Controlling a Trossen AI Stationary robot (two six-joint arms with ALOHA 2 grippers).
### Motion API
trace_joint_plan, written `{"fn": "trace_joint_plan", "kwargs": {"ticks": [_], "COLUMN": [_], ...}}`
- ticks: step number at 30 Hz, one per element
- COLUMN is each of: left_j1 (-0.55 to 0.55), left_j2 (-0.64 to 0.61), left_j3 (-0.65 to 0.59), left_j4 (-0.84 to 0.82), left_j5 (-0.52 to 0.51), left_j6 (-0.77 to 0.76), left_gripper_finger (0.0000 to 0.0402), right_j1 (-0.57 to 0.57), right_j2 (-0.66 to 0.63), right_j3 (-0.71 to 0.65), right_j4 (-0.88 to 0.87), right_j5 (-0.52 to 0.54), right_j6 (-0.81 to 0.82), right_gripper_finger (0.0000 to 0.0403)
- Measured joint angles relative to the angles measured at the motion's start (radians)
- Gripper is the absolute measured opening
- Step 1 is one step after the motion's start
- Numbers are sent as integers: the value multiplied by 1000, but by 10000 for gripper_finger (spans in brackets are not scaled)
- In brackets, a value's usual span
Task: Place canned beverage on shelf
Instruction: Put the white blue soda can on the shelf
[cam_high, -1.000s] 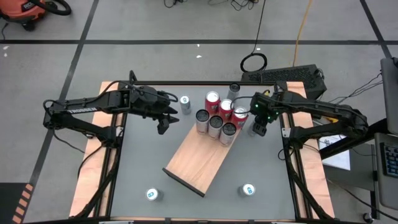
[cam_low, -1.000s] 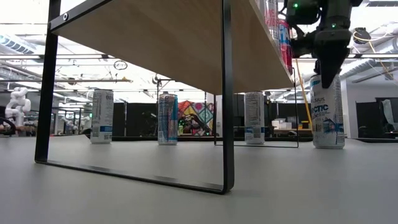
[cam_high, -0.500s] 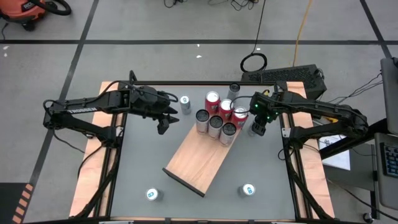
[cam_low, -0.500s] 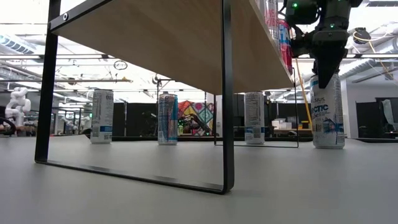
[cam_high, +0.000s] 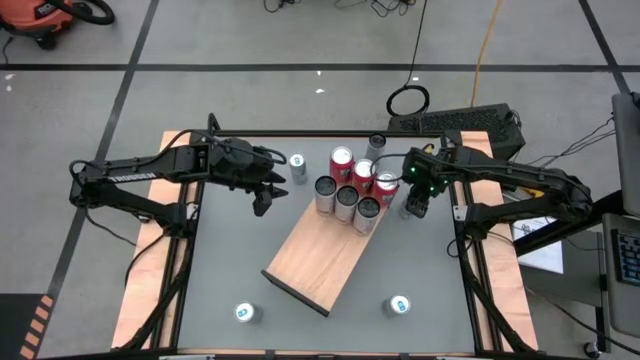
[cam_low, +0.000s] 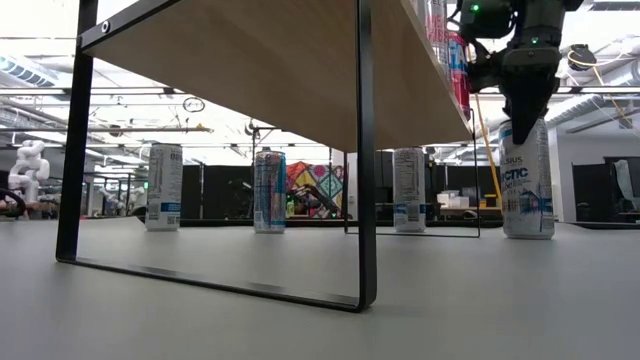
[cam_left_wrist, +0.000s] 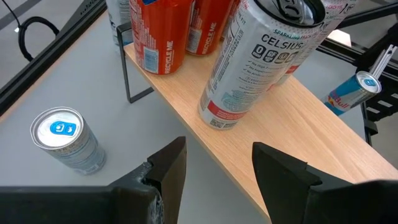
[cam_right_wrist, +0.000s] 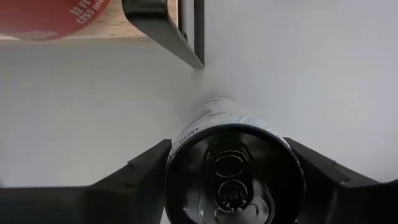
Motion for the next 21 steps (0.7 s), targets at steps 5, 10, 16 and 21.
{"fn": "trace_joint_plan", "kwargs": {"ticks": [5,10,16,21], "left_j1": [0,0,0,0], "left_j2": [0,0,0,0], "left_j3": [0,0,0,0], "left_j4": [0,0,0,0], "left_j5": [0,0,0,0], "left_j6": [0,0,-8,-10], "left_gripper_finger": [184,184,184,184], "right_j1": [0,2,14,40], "right_j2": [-1,0,-2,-6], "right_j3": [4,52,166,264], "right_j4": [-23,-87,-189,-234], "right_j5": [-7,-36,-25,-84], "right_j6": [48,76,117,175], "right_gripper_finger": [217,220,218,218]}}
